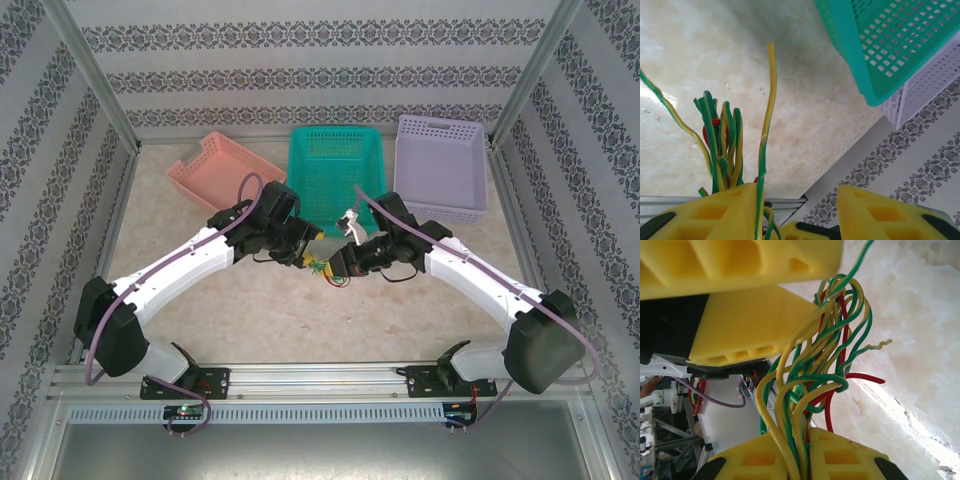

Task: Untangle the cables

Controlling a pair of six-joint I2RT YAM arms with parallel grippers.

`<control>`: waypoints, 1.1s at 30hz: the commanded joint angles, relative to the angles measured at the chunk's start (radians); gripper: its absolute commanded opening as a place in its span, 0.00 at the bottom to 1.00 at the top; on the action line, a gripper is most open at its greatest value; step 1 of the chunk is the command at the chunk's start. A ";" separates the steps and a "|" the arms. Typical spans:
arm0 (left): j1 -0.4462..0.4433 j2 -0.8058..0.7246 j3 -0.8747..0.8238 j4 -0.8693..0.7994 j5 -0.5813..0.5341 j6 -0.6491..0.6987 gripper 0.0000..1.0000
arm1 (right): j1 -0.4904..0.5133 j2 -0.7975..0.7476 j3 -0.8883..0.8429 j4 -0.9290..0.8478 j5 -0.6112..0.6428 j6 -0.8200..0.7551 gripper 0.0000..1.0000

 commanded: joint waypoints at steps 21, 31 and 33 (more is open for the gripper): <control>-0.028 0.019 0.076 -0.132 0.030 0.049 0.62 | 0.094 -0.053 0.120 -0.068 0.315 -0.253 0.00; -0.037 0.077 0.078 -0.072 0.029 0.060 0.27 | 0.057 -0.063 0.091 0.057 0.124 -0.086 0.00; -0.034 0.072 0.076 -0.094 0.015 0.074 0.15 | 0.016 -0.059 0.089 0.096 0.025 -0.015 0.00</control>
